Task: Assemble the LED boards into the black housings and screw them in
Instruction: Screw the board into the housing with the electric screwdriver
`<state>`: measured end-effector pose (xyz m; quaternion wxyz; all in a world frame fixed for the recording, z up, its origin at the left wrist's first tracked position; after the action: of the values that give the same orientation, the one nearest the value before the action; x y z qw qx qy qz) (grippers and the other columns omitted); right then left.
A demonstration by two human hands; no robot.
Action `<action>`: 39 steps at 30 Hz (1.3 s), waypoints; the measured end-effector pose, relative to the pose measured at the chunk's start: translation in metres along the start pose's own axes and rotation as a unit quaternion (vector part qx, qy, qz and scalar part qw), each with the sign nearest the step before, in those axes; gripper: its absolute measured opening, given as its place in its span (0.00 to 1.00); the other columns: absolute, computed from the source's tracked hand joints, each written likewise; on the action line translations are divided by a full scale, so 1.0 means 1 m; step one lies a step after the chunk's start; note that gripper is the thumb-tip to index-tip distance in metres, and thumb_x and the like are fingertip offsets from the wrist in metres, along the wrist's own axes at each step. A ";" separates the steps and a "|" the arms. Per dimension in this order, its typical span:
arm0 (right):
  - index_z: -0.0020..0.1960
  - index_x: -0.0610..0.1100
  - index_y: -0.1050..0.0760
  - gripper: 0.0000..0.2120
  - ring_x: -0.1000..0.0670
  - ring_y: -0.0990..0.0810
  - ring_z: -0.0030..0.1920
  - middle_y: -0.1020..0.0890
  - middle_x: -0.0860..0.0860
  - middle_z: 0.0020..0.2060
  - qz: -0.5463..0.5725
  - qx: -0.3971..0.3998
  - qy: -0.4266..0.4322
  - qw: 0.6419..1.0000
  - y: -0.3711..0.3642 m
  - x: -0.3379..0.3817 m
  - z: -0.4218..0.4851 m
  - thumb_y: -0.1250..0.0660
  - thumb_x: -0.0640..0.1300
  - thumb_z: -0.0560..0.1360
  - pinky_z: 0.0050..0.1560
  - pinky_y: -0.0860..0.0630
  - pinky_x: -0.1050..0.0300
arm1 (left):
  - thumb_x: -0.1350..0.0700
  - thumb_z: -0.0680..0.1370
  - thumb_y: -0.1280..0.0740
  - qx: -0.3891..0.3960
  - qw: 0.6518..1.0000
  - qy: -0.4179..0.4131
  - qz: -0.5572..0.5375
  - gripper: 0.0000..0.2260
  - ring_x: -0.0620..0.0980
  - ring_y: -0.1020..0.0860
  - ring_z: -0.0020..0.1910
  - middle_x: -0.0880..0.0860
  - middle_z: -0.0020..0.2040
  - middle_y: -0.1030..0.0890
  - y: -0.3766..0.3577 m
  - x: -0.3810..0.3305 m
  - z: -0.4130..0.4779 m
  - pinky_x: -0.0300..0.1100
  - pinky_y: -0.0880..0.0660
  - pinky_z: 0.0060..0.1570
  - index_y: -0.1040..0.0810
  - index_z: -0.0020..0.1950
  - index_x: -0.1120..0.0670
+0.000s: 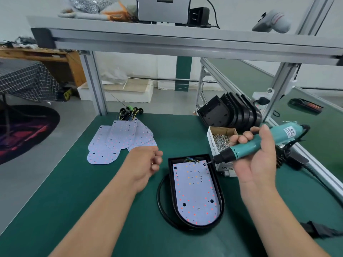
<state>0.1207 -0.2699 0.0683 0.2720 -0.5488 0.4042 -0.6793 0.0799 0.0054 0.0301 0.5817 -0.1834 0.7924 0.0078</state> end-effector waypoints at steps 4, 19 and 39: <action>0.47 0.44 0.24 0.08 0.52 0.28 0.34 0.27 0.50 0.35 0.005 0.014 0.003 1.000 0.003 0.003 0.002 0.29 0.47 0.80 0.47 0.21 0.54 | 0.75 0.80 0.45 0.062 0.987 0.062 -0.131 0.13 0.46 0.21 0.32 0.60 0.42 0.18 -0.001 0.002 -0.002 0.33 0.29 0.26 0.20 0.53 0.72; 0.45 0.45 0.22 0.07 0.52 0.27 0.34 0.27 0.51 0.36 0.017 0.060 -0.023 0.998 -0.014 -0.005 -0.016 0.30 0.47 0.81 0.48 0.20 0.53 | 0.54 0.76 0.27 0.205 0.975 0.020 -0.080 0.15 0.42 0.33 0.25 0.58 0.46 0.15 -0.026 0.005 -0.023 0.32 0.39 0.23 0.16 0.56 0.63; 0.46 0.44 0.25 0.08 0.51 0.28 0.32 0.27 0.50 0.35 0.053 0.034 -0.011 0.998 -0.038 -0.015 -0.012 0.30 0.46 0.81 0.46 0.20 0.53 | 0.62 0.72 0.24 0.240 0.969 0.015 -0.057 0.06 0.42 0.33 0.24 0.60 0.47 0.14 -0.030 0.008 -0.027 0.33 0.38 0.21 0.11 0.48 0.55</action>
<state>0.1159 -0.2344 0.0918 0.3308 -0.5241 0.4064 -0.6713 0.0623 -0.0313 0.0379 0.5964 -0.0831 0.7678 -0.2188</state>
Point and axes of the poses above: each hand's wrist, its own z-axis towards the middle knuckle, its own y-axis out of the back of the hand, x = y × z, the point moved 4 cm from there along z, towards the middle knuckle
